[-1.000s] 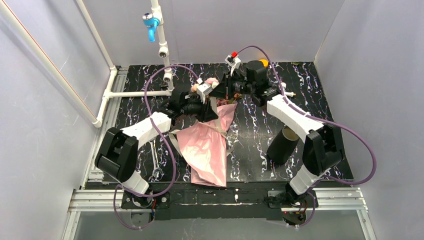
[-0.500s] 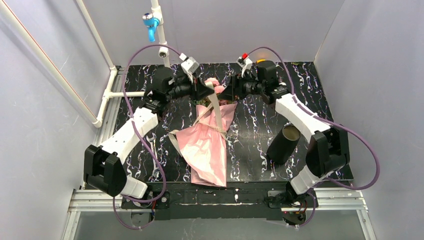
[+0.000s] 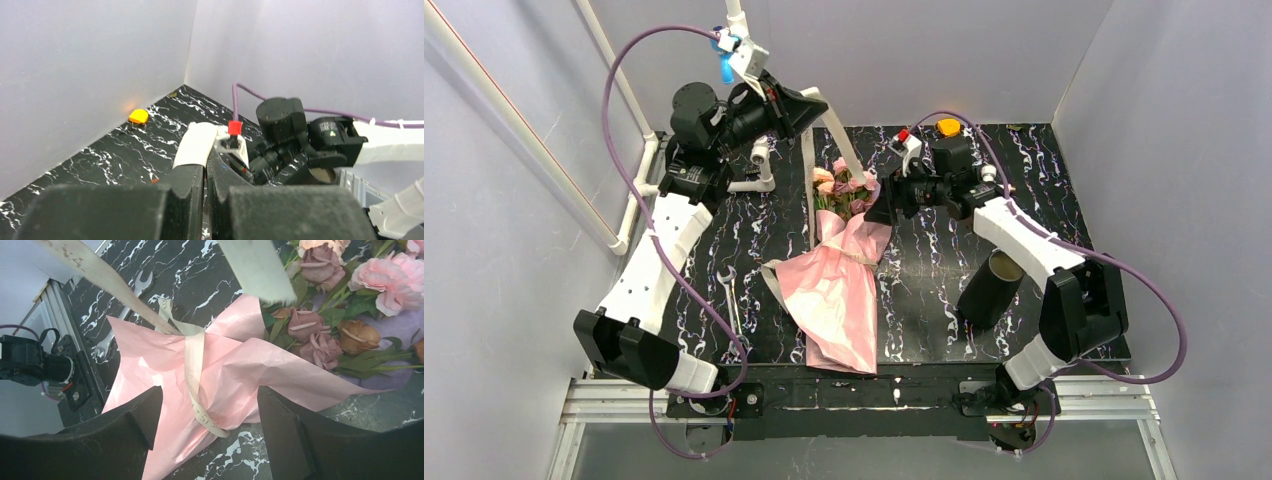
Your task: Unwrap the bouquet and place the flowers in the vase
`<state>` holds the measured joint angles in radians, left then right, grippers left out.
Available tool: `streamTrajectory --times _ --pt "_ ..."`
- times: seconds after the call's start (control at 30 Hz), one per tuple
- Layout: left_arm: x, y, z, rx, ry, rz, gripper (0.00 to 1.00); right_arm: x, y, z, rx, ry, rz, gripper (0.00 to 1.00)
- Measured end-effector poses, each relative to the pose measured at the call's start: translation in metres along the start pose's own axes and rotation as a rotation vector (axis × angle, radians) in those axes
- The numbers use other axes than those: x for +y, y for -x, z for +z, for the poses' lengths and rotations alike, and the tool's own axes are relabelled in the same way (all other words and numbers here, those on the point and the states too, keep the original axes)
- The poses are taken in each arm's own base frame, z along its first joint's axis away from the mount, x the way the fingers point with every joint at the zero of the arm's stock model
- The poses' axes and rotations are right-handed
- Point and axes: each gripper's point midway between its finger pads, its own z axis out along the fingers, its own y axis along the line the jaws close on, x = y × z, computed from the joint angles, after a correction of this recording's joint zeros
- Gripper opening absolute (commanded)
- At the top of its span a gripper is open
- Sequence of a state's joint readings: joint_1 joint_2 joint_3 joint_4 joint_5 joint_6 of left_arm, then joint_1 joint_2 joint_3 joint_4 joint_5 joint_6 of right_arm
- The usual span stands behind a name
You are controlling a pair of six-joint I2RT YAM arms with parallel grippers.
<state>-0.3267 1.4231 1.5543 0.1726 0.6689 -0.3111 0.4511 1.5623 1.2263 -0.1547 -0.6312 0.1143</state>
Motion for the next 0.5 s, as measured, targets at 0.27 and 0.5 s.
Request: streamTrajectory --times 0.27,0.5 --pt "-0.004 0.035 -0.006 -0.05 0.027 0.0 0.0 0.015 -0.02 0.035 0.053 0.061 -0.049 0.79" --pt "-0.01 0.047 -0.007 -0.071 0.027 -0.046 0.0 0.047 -0.031 0.081 0.063 0.148 -0.13 0.75"
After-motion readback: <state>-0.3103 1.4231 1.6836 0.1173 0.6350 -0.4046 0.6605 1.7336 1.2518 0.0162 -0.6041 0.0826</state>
